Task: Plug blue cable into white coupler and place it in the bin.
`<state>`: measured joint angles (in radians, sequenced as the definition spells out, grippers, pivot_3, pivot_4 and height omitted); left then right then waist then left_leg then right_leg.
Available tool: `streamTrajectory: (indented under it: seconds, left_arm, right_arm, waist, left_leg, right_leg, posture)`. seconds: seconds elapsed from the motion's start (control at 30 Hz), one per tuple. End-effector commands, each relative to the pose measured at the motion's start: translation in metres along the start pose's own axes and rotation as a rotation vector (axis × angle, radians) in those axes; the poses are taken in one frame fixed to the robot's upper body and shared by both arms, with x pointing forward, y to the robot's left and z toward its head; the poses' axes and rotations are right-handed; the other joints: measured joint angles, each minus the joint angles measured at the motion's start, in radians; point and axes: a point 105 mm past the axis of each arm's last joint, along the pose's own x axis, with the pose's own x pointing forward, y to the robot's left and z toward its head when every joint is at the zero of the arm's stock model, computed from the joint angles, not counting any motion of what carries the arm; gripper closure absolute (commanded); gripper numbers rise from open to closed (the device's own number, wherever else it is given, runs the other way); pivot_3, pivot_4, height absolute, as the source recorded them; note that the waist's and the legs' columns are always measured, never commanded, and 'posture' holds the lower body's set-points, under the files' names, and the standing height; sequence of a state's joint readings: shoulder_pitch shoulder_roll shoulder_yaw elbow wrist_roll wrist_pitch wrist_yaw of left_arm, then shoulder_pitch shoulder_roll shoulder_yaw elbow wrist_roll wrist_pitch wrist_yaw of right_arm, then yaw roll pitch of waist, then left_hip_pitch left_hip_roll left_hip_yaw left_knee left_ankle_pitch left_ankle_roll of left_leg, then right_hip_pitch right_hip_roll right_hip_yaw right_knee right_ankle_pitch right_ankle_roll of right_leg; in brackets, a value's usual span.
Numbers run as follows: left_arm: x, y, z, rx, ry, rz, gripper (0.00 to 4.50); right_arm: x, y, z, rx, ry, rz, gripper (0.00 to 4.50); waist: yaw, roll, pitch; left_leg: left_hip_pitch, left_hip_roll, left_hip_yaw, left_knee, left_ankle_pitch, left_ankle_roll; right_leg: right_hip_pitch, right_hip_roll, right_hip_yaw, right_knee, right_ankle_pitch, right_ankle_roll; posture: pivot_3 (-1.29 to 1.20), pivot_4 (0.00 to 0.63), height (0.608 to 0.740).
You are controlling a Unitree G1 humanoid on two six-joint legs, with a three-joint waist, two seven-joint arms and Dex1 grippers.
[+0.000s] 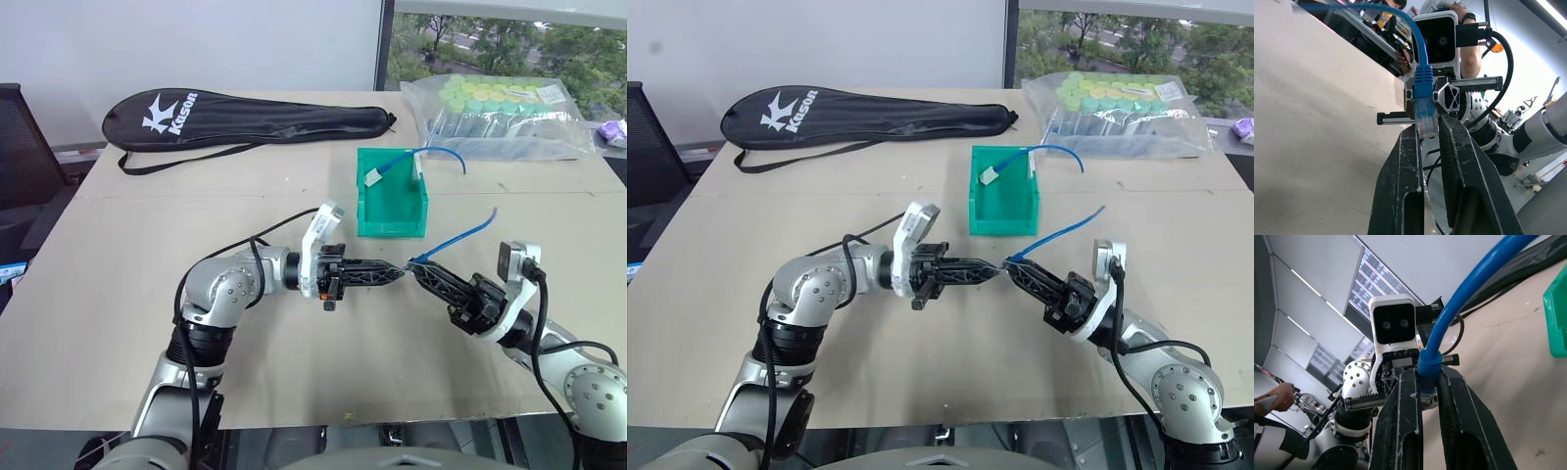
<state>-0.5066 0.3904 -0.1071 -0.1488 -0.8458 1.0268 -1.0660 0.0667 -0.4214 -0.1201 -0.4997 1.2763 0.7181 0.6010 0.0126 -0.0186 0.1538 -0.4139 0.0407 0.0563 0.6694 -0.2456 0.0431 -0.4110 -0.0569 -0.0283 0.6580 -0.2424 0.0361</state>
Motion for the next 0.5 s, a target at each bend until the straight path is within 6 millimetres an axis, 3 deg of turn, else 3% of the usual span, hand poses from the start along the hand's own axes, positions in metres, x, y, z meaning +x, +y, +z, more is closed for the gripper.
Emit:
streamTrajectory:
  seconds: [0.03, 0.2, 0.4, 0.5]
  left_arm:
    - [0.000, -0.008, 0.005, 0.012, -0.018, -0.032, 4.04]
    - [-0.002, -0.005, 0.005, 0.014, -0.031, 0.021, 1.96]
    - [-0.013, -0.023, -0.007, 0.121, -0.045, 0.120, 1.96]
    - [-0.022, -0.028, 0.000, 0.265, -0.134, 0.277, 1.96]
  right_arm:
    - [0.007, 0.014, 0.002, -0.011, 0.000, 0.076, 4.47]
    - [0.005, 0.011, 0.010, -0.029, -0.025, 0.058, 4.50]
    - [0.001, -0.003, 0.022, -0.075, -0.065, 0.002, 4.50]
    - [0.003, -0.008, 0.026, -0.116, -0.085, -0.016, 4.50]
  waist:
    - [0.000, 0.000, 0.000]
    - [0.000, 0.000, 0.000]
    - [-0.003, 0.000, 0.000]
    - [0.002, 0.000, 0.000]
  left_leg:
    - [0.000, 0.000, 0.000, 0.000, 0.000, 0.000]
    - [0.000, 0.000, 0.000, 0.000, 0.000, 0.000]
    - [0.000, 0.001, 0.000, -0.001, 0.000, 0.000]
    - [0.000, 0.002, 0.000, -0.001, 0.000, 0.000]
  right_leg:
    - [0.000, 0.000, 0.000, 0.000, 0.000, 0.000]
    - [0.000, 0.000, 0.000, 0.000, 0.000, 0.000]
    - [0.000, 0.000, 0.002, -0.001, 0.000, 0.000]
    - [0.000, 0.000, 0.003, 0.000, 0.000, 0.000]
  posture:
    - [0.00, 0.150, 0.740]
    - [0.00, 0.150, 0.740]
    - [0.00, 0.150, 0.740]
    - [0.00, 0.150, 0.740]
